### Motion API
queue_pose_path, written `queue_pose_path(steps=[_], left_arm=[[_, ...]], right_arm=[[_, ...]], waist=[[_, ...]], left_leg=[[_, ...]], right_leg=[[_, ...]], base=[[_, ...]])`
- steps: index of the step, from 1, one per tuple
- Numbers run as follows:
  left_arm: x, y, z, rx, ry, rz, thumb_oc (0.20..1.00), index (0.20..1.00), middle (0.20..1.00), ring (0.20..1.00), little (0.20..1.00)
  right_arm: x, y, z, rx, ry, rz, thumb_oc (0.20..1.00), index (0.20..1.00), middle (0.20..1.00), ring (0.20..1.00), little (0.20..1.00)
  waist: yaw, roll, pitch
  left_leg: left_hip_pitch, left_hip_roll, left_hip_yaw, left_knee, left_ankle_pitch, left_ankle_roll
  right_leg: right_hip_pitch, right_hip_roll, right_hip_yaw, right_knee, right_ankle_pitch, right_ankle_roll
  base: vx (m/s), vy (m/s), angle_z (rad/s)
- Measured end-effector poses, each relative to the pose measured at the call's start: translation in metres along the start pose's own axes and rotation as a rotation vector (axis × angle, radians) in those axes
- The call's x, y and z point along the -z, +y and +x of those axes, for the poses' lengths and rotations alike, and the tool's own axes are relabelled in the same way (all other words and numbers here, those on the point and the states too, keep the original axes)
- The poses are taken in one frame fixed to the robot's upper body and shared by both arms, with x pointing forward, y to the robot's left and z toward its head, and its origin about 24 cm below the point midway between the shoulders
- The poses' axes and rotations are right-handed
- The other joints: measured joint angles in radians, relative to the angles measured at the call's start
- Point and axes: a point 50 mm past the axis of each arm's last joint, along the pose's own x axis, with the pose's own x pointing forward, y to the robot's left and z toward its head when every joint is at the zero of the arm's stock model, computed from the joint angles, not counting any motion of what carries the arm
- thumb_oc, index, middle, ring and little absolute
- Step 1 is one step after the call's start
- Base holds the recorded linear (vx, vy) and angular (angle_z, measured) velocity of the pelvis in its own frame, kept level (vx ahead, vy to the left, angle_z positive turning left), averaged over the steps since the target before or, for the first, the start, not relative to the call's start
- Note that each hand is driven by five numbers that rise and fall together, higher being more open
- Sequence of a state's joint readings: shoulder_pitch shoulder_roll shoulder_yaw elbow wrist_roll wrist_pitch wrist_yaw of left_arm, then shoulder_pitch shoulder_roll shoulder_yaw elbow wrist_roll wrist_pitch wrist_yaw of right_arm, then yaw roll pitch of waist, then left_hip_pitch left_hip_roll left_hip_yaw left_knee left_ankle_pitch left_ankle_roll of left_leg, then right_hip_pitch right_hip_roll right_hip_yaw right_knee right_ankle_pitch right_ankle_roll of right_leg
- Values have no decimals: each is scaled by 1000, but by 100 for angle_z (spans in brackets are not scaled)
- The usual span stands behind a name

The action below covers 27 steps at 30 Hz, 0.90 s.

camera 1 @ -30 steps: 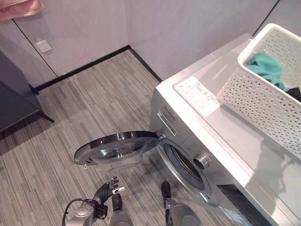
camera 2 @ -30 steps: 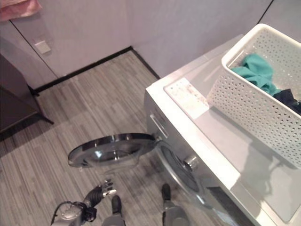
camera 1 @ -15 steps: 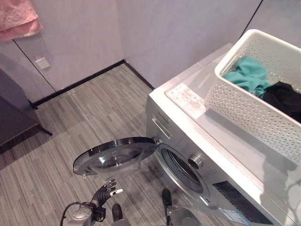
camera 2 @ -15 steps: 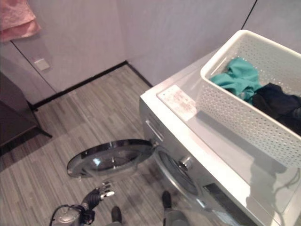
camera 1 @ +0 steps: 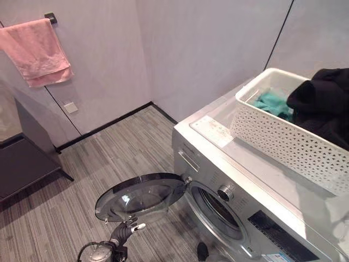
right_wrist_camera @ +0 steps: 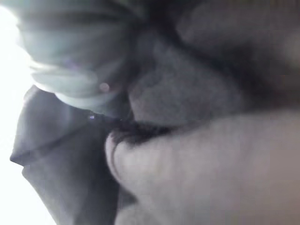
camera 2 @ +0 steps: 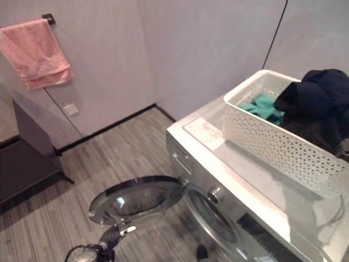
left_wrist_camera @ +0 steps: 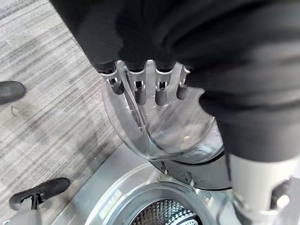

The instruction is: Grab the laundry basket,head to the washer,open it,put in the laundry and shut it.

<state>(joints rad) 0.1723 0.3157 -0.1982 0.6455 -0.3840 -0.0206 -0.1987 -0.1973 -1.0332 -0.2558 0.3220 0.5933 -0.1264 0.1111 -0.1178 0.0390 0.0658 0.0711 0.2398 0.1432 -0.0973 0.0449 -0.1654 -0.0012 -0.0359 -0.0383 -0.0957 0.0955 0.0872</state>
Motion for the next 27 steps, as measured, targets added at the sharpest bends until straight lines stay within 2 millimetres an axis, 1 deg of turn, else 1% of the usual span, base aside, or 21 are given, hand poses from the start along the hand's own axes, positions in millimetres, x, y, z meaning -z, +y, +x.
queue_pose_path(steps=[6,10,13,17,19,21,22,23,26,27], left_arm=[[9,1,-4,-6,24,-6,1000,1000,1000,1000,1000],[7,1,-4,-7,19,-5,1000,1000,1000,1000,1000],[3,0,-2,-16,7,0,1000,1000,1000,1000,1000],[-11,-5,3,-11,-38,25,1000,1000,1000,1000,1000],[-20,-8,5,2,-78,36,1000,1000,1000,1000,1000],[-27,-10,5,9,-106,50,1000,1000,1000,1000,1000],[-42,-11,6,16,-162,70,1000,1000,1000,1000,1000],[-50,-10,7,14,-187,85,1000,1000,1000,1000,1000],[-66,-7,4,5,-243,139,1000,1000,1000,1000,1000],[-66,-7,4,5,-244,139,1000,1000,1000,1000,1000]], right_arm=[[8,6,-2,0,13,34,200,200,200,200,200],[7,8,0,20,7,40,200,200,200,200,200],[-1,9,7,58,-27,49,200,200,200,200,200],[-31,6,21,156,-149,86,200,200,200,200,200],[-47,6,24,186,-231,98,200,200,200,200,200],[-60,8,26,201,-286,104,200,200,200,200,200],[-80,9,28,225,-374,113,200,200,200,200,200],[-89,9,27,235,-414,115,200,200,200,200,200],[-105,11,22,263,-496,85,200,200,200,200,200],[-106,11,22,264,-497,84,200,200,200,200,200]], waist=[[5,-18,-6],[9,-17,-5],[10,-14,-4],[8,-13,-5],[10,-14,-3],[6,-16,-2],[5,-21,2],[3,-20,4],[-4,-31,11],[-4,-32,12]], left_leg=[[2,-1,0,0,0,0],[14,-1,3,0,1,-2],[16,-1,3,0,0,0],[21,-2,4,1,0,0],[29,-2,6,2,-2,1],[35,-5,14,5,-4,-1],[42,-8,35,5,-7,-2],[50,-11,45,5,-10,1],[77,-13,78,5,-23,2],[77,-13,79,5,-23,2]], right_leg=[[1,0,-1,0,2,5],[9,0,0,0,1,8],[12,-1,1,0,0,8],[15,-1,3,0,1,9],[19,-2,6,0,-2,6],[17,-2,22,0,-3,4],[10,-4,43,0,5,15],[15,-4,51,0,7,16],[20,-4,77,0,6,18],[20,-4,78,0,6,18]], base=[[0,0,0],[-5,0,-2],[-11,13,0],[-24,31,-1],[-39,60,-5],[-45,99,-19],[-52,121,-34],[-43,93,-41],[-40,99,-26],[-43,124,-41]])
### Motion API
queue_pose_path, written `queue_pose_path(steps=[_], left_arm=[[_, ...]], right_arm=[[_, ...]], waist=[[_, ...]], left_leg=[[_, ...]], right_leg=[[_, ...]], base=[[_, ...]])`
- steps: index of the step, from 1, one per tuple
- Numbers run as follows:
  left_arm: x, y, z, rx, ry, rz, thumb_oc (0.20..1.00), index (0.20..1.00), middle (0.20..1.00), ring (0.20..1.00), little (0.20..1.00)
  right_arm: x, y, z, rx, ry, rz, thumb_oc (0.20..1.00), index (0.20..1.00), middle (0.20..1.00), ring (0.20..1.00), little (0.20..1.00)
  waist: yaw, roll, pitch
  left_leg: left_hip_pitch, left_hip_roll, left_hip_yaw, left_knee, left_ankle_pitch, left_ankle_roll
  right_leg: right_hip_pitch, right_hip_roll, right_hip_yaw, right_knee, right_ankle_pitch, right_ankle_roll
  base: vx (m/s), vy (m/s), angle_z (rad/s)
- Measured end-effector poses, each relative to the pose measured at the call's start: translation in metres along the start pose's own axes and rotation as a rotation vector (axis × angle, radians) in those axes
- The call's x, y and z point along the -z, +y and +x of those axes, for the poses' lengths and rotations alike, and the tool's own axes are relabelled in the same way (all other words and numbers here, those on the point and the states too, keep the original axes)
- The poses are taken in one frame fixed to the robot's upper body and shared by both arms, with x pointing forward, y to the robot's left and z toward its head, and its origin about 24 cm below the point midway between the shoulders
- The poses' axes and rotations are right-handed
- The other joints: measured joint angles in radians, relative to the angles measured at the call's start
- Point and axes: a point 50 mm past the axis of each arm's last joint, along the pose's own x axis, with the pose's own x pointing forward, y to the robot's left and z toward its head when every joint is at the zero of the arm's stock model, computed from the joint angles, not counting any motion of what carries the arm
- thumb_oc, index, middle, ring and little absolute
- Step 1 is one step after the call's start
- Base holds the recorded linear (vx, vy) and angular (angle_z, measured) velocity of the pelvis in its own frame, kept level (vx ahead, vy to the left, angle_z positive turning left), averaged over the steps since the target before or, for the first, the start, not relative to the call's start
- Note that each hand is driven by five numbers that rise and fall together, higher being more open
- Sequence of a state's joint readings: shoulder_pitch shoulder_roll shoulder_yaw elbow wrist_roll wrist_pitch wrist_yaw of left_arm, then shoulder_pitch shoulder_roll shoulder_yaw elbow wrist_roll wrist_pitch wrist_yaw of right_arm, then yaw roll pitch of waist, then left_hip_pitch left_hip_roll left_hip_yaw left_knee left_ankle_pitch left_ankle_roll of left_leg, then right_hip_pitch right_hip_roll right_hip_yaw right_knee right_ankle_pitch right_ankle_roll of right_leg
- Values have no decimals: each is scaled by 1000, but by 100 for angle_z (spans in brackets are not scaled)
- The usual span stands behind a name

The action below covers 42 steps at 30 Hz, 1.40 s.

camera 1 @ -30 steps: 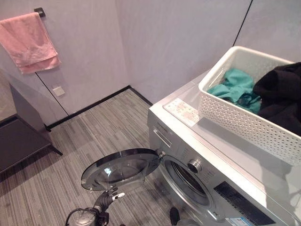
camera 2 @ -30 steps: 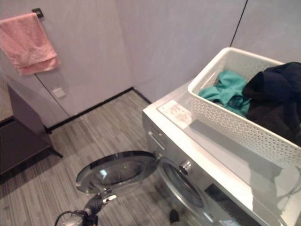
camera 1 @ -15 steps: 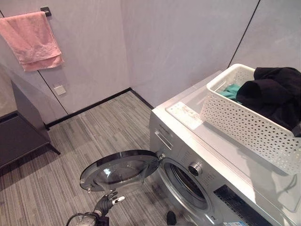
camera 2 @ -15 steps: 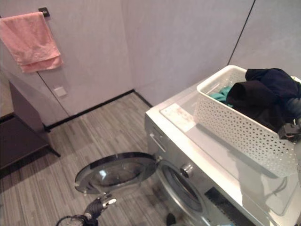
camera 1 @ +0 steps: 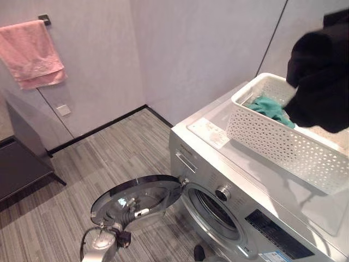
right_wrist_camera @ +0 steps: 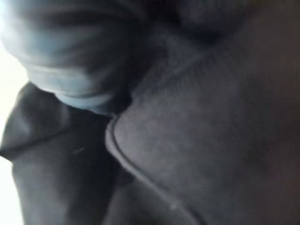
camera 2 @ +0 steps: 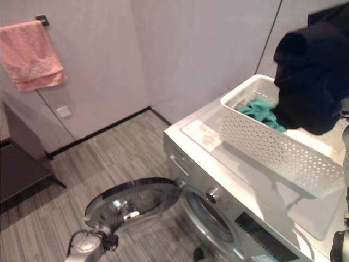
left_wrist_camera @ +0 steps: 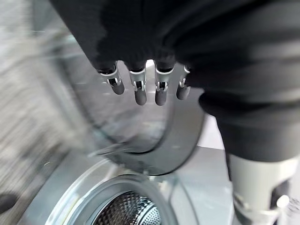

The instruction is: Grab the laundry basket,head to the washer,open it,put in the laundry and shut it.

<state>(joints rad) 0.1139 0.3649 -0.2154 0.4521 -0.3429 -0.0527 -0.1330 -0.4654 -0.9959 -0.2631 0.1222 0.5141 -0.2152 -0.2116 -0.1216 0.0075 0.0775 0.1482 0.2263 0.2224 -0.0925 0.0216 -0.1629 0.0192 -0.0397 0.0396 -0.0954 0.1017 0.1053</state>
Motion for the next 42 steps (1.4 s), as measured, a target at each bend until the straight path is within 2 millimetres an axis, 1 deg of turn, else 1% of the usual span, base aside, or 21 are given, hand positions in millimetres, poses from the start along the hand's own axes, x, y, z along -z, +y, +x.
queue_pose_path(steps=[6,8,9,10,11,12,13,14,15,16,19,21,24,27,28,30,32,35,36,39,42], left_arm=[[-22,9,2,-10,-79,52,1000,1000,1000,1000,1000],[-26,9,5,-5,-88,61,1000,1000,1000,1000,1000],[-32,9,10,-10,-106,92,1000,1000,1000,1000,1000],[-32,9,11,-13,-106,88,1000,1000,1000,1000,1000],[-33,10,15,-33,-105,65,1000,1000,1000,1000,1000],[-29,13,15,-55,-93,53,1000,1000,1000,1000,1000],[-27,17,14,-76,-85,58,1000,1000,1000,1000,1000],[-26,19,14,-93,-87,42,1000,1000,1000,1000,1000],[-24,16,16,-92,-79,27,1000,1000,1000,1000,1000],[-22,13,17,-94,-78,13,1000,1000,1000,1000,1000],[3,24,4,-164,5,-11,1000,1000,1000,1000,1000],[11,30,-4,-200,11,-31,1000,1000,1000,1000,1000],[13,42,-9,-266,12,-39,1000,1000,1000,1000,1000],[26,36,-12,-259,70,-27,1000,1000,1000,1000,1000],[36,30,-18,-267,89,-60,1000,1000,1000,1000,1000],[51,30,-35,-287,123,-72,1000,1000,1000,1000,1000],[52,32,-44,-297,118,-66,1000,1000,1000,1000,1000],[24,22,-36,-232,7,-19,1000,1000,1000,1000,1000],[-4,14,-42,-159,-113,54,1000,1000,1000,1000,1000],[-45,5,-51,-48,-271,192,1000,1000,1000,1000,1000],[-59,0,-59,1,-330,249,1000,1000,1000,1000,1000]], right_arm=[[-30,-4,5,80,-160,-163,200,200,200,200,200],[-33,-17,4,148,-169,-192,200,200,200,200,200],[-45,-30,-9,174,-206,-276,200,200,200,200,200],[-47,-31,-13,171,-209,-295,200,200,200,200,200],[-48,-41,-31,189,-196,-360,200,200,200,200,200],[-45,-41,-37,199,-189,-369,200,200,200,200,200],[-39,-43,-48,211,-154,-392,200,200,200,200,200],[-37,-47,-56,219,-136,-424,200,200,200,200,200],[-35,-56,-68,233,-102,-474,200,200,200,200,200],[-34,-67,-82,252,-65,-534,200,200,200,200,200],[-9,-82,-130,277,155,-643,200,200,200,200,200],[15,-82,-161,305,322,-618,200,200,200,200,200],[51,-63,-197,223,539,-543,200,200,200,200,200],[77,-47,-224,168,694,-478,200,200,200,200,200],[84,-42,-233,166,738,-450,200,200,200,200,200],[97,-16,-248,84,814,-353,200,200,200,200,200],[104,15,-262,-45,872,-256,200,200,200,200,200],[105,45,-283,-207,951,-113,200,200,200,200,200],[107,59,-297,-275,1008,-31,200,200,200,200,200],[103,69,-316,-348,1075,57,200,200,200,200,200],[99,82,-339,-441,1155,138,200,200,200,200,200]], waist=[[-43,-57,46],[-77,-84,63],[-62,-101,86],[-70,-101,89],[-88,-107,104],[-110,-111,114],[-106,-117,120],[-109,-115,122],[-118,-81,116],[-114,-61,109],[-128,-7,75],[-114,-8,55],[-91,-29,47],[-74,13,30],[-54,40,18],[-26,21,-2],[21,-9,-6],[67,16,22],[89,32,42],[105,52,61],[124,72,65]], left_leg=[[51,-46,128,61,-72,32],[77,-83,159,80,-92,44],[70,-147,139,117,-162,156],[76,-160,139,117,-162,156],[79,-182,138,145,-171,165],[88,-188,150,157,-180,138],[76,-204,171,215,-221,169],[61,-205,179,250,-239,180],[42,-194,207,266,-242,201],[28,-184,217,260,-236,209],[3,-167,257,219,-192,212],[-9,-162,279,202,-170,203],[-20,-174,335,195,-144,186],[-46,-166,276,155,-127,191],[-48,-139,309,134,-109,181],[-62,-125,374,144,-95,164],[-90,-97,389,171,-83,145],[-138,-56,299,176,-27,132],[-144,-35,256,172,-13,115],[-154,-26,197,162,-6,94],[-190,-24,137,175,-4,90]], right_leg=[[-26,-11,146,45,25,27],[-21,-39,150,54,30,54],[-55,-72,175,102,42,73],[-57,-82,179,102,53,85],[-55,-102,147,124,68,107],[-57,-105,108,131,87,113],[-64,-133,22,110,89,125],[-70,-173,-33,112,65,101],[-92,-190,-108,138,-15,84],[-128,-202,-172,209,-36,52],[-160,-224,-181,466,-101,73],[-149,-218,-189,530,-148,65],[-98,-196,-204,388,-140,55],[-47,-150,-188,176,-103,56],[-65,-135,-191,212,-134,34],[-147,-160,-194,443,-248,10],[-158,-146,-198,421,-263,-20],[-137,-82,-246,327,-198,-69],[-98,-57,-279,289,-188,-75],[-69,-50,-330,272,-195,-82],[-52,-45,-366,266,-198,-86]], base=[[-75,218,-61],[-238,405,-82],[-273,338,-83],[-305,308,-72],[-174,199,-33],[-210,177,-65],[-208,153,-78],[-208,99,-79],[-208,73,-40],[-196,54,-27],[-189,19,-34],[-155,-14,-47],[-83,-40,-72],[-141,-133,-66],[-171,-205,-55],[-209,-251,-77],[-137,-152,-44],[-138,-137,24],[-146,-133,53],[-79,-88,57],[-74,-99,59]])
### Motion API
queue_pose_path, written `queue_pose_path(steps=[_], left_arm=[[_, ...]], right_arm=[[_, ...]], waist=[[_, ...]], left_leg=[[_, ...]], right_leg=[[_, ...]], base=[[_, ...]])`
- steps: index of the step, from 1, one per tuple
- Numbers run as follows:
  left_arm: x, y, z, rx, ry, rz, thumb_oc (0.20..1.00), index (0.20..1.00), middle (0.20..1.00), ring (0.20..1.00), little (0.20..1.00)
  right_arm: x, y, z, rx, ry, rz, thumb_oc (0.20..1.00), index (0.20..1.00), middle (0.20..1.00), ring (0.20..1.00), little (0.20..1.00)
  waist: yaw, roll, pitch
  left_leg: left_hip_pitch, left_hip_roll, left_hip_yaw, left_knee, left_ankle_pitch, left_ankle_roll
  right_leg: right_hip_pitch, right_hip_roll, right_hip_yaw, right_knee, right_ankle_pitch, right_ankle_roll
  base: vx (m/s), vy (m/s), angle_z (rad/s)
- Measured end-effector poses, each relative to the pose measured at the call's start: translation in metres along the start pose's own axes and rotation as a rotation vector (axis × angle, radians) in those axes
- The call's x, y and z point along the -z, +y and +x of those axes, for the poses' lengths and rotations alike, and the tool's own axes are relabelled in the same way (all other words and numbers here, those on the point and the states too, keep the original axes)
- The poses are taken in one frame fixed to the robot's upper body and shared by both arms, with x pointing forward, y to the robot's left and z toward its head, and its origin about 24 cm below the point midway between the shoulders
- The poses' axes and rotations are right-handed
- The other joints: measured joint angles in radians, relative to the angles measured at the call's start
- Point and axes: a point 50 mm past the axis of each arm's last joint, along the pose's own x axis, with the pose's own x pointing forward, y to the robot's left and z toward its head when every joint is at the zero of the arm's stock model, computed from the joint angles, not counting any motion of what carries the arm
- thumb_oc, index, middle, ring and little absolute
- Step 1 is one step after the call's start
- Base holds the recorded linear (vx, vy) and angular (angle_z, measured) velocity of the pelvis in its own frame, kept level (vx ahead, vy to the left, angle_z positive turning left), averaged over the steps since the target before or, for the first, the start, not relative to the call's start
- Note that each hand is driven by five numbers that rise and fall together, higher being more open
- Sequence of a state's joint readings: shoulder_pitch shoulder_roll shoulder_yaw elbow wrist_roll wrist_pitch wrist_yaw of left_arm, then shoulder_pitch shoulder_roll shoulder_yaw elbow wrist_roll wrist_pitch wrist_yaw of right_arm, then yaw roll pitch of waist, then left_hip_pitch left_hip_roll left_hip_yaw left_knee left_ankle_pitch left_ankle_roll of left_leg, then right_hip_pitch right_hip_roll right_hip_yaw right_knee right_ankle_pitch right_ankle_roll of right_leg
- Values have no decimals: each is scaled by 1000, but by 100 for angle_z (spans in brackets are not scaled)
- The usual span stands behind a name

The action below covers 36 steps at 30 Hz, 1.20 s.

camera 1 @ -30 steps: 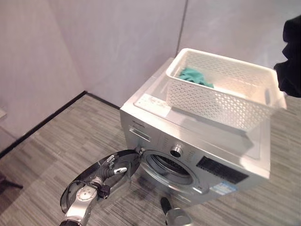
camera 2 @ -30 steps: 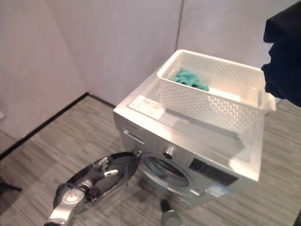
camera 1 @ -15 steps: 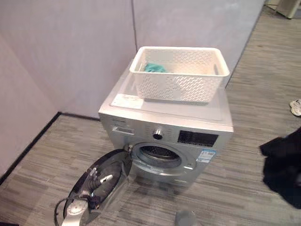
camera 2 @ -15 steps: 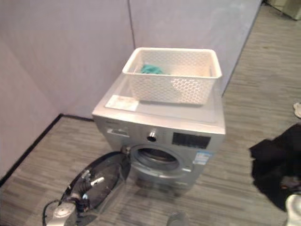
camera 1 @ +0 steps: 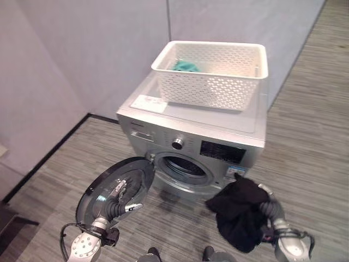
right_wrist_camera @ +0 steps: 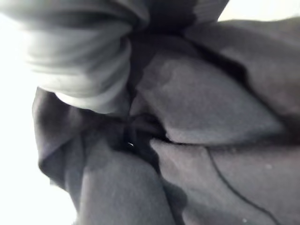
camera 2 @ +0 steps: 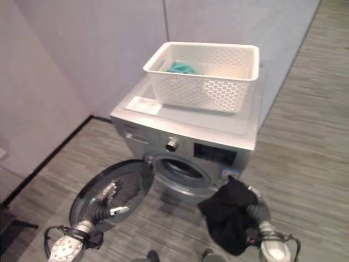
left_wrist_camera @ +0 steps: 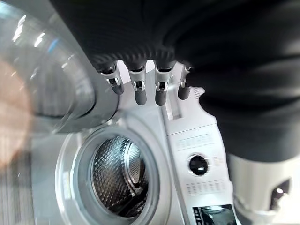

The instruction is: Grab the laundry basket,head to the washer,open it,put in the laundry and shut it.

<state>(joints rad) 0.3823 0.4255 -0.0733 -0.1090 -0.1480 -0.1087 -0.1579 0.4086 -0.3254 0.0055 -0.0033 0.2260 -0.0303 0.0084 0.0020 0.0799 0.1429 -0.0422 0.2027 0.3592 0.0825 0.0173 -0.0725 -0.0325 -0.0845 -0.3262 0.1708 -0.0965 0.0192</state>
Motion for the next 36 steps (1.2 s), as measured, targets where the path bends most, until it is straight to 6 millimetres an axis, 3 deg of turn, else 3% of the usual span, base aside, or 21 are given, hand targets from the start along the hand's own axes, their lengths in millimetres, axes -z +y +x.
queue_pose_path(steps=[5,7,9,12,17,24,28,36], left_arm=[[27,-30,12,148,117,-28,1000,1000,1000,1000,1000],[35,-40,19,195,152,-29,1000,1000,1000,1000,1000],[49,-59,39,257,221,-19,1000,1000,1000,1000,1000],[51,-71,52,303,239,44,1000,1000,1000,1000,1000],[2,-85,97,311,45,150,1000,1000,1000,1000,1000],[-67,-103,139,267,-183,204,1000,1000,1000,1000,1000],[-81,-116,150,258,-221,216,1000,1000,1000,1000,1000],[-79,-138,147,327,-211,204,1000,1000,1000,1000,1000]], right_arm=[[2,30,8,-154,17,40,200,200,200,200,200],[-6,32,15,-162,-14,53,200,200,200,200,200],[-17,35,27,-166,-51,54,200,200,200,200,200],[-35,44,39,-186,-115,42,200,200,200,200,200],[-69,63,56,-234,-247,67,200,200,200,200,200],[-92,86,64,-270,-317,103,200,200,200,200,200],[-106,86,68,-241,-375,123,200,200,200,200,200],[-118,87,71,-217,-406,189,200,200,200,200,200]], waist=[[20,-24,25],[17,-36,45],[12,-54,64],[6,-55,78],[4,-48,117],[-17,-73,207],[-22,-66,236],[-37,-58,280]], left_leg=[[-40,-6,-51,11,31,-3],[-50,-7,-78,16,35,-9],[-66,-9,-100,22,40,-12],[-67,-14,-101,12,38,-17],[-120,-23,-96,0,64,1],[-172,-22,-91,8,65,2],[-178,-24,-81,5,65,1],[-189,-39,-79,3,63,5]], right_leg=[[6,2,-48,-6,4,2],[15,15,-46,-18,5,0],[17,19,-45,-24,6,-5],[17,18,-43,-37,7,-9],[-43,15,-43,-43,44,-10],[-95,13,-41,-40,54,-11],[-103,8,-41,-37,53,-10],[-110,-7,-43,-32,49,-6]], base=[[-94,-77,41],[-42,-60,30],[-25,-55,35],[-101,-5,2],[-73,1,0],[-48,-7,-1],[0,0,0],[11,10,5]])
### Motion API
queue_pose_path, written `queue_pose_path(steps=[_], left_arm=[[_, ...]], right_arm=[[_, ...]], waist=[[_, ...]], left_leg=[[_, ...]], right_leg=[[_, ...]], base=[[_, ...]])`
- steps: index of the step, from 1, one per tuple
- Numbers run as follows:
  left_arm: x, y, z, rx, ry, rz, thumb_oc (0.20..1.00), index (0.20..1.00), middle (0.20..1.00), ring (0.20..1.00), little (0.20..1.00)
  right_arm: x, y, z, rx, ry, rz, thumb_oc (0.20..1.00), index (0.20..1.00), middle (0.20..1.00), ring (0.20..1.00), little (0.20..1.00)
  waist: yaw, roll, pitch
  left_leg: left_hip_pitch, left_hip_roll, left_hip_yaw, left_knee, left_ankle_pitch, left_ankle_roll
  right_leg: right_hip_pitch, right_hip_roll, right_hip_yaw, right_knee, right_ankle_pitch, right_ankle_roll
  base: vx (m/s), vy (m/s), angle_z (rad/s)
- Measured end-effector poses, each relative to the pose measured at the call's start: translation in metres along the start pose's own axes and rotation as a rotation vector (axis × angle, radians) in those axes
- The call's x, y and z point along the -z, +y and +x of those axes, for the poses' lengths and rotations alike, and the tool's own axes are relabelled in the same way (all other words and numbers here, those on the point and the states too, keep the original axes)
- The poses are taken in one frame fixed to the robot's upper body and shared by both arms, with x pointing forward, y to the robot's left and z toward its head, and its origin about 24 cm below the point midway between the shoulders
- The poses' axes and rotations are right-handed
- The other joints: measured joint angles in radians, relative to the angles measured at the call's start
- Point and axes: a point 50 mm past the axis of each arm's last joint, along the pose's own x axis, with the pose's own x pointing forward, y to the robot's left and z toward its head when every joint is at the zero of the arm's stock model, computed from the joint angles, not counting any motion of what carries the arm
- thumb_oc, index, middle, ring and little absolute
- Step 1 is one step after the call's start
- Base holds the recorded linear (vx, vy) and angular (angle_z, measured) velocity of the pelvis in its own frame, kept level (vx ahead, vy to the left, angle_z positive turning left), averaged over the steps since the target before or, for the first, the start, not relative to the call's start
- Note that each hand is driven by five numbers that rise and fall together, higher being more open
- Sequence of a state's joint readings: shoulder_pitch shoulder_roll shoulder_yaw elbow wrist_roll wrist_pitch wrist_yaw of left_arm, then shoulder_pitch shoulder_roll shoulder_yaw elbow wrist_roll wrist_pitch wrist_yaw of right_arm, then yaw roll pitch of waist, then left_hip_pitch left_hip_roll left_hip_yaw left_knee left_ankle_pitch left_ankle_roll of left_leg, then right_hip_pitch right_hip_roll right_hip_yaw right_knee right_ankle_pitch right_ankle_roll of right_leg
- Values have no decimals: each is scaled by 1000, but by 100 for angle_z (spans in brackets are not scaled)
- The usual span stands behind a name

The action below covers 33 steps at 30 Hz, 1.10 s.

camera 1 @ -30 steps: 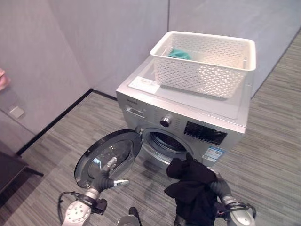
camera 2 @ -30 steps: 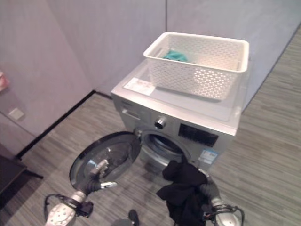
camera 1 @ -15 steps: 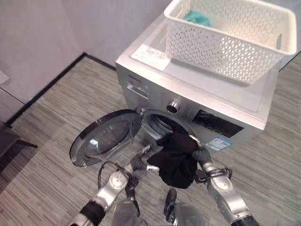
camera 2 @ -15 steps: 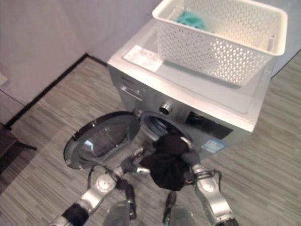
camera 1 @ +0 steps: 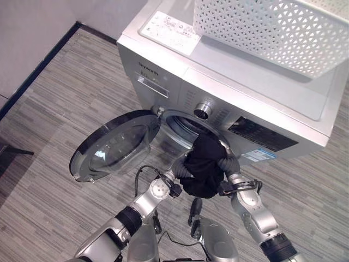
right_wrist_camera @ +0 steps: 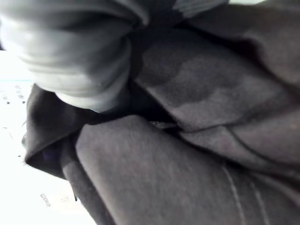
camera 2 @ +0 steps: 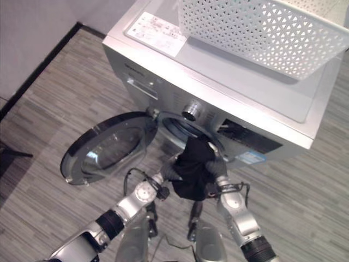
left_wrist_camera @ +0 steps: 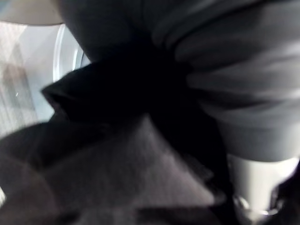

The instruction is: Grab the laundry basket,head to the washer,open it,put in the laundry and shut it.

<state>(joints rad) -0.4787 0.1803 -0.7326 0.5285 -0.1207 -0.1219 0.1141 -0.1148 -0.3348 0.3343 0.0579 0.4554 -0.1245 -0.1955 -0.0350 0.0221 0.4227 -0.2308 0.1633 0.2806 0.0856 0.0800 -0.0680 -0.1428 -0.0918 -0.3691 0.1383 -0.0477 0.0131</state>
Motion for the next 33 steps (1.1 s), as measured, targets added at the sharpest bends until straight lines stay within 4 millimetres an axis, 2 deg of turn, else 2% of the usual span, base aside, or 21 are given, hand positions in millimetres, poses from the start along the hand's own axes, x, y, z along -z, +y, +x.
queue_pose_path(steps=[6,11,12,13,14,22,23,24,31,33], left_arm=[[-4,-6,2,28,-7,-52,1000,1000,1000,1000,1000],[-7,-15,3,82,-18,-14,1000,1000,1000,1000,1000],[-8,-15,4,82,-22,-9,937,937,937,937,937],[-9,-14,5,83,-27,0,460,460,460,460,460],[-12,-13,7,83,-37,11,200,200,200,200,200],[-11,-2,6,10,-41,25,200,200,200,200,200],[-9,-2,5,2,-39,20,200,200,200,200,200],[-8,-1,4,-6,-39,13,200,200,200,200,200],[1,10,1,-88,-7,-15,200,200,200,200,200],[9,13,-2,-108,23,-18,200,200,200,200,200]], right_arm=[[-3,0,1,24,-27,38,200,200,200,200,200],[-6,1,2,22,-39,61,200,200,200,200,200],[-6,1,2,23,-45,66,200,200,200,200,200],[-7,0,2,24,-50,74,200,200,200,200,200],[-7,0,2,27,-55,97,200,200,200,200,200],[-3,7,0,1,-36,115,200,200,200,200,200],[-2,8,0,-2,-29,129,435,435,435,435,435],[-1,8,0,-4,-27,138,1000,1000,1000,1000,1000],[4,13,-4,-40,-1,201,1000,1000,1000,1000,1000],[12,10,-7,-45,27,218,1000,1000,1000,1000,1000]], waist=[[-12,1,3],[-13,1,3],[-13,1,3],[-14,1,3],[-13,0,4],[-9,-9,11],[-8,-9,12],[-8,-9,12],[-9,-12,13],[-10,-18,16]], left_leg=[[-14,-12,3,0,-1,1],[-30,-17,6,5,-2,4],[-31,-17,7,6,-2,4],[-32,-17,7,7,-2,4],[-33,-17,10,9,-3,5],[-53,-16,34,15,-6,10],[-53,-16,35,15,-6,10],[-53,-17,37,15,-6,10],[-49,-15,39,16,-6,10],[-47,-14,40,18,-6,10]], right_leg=[[-16,-15,0,7,-2,5],[-35,-22,0,16,-1,6],[-35,-22,0,16,-1,6],[-35,-23,0,16,-1,6],[-35,-24,0,16,-1,7],[-57,-32,2,23,0,13],[-57,-33,2,23,0,14],[-57,-35,2,23,0,14],[-55,-34,3,26,1,14],[-54,-34,3,28,0,14]], base=[[4,1,1],[4,6,0],[0,0,0],[0,0,0],[0,0,0],[0,0,0],[0,0,0],[0,0,0],[0,0,0],[0,0,0]])
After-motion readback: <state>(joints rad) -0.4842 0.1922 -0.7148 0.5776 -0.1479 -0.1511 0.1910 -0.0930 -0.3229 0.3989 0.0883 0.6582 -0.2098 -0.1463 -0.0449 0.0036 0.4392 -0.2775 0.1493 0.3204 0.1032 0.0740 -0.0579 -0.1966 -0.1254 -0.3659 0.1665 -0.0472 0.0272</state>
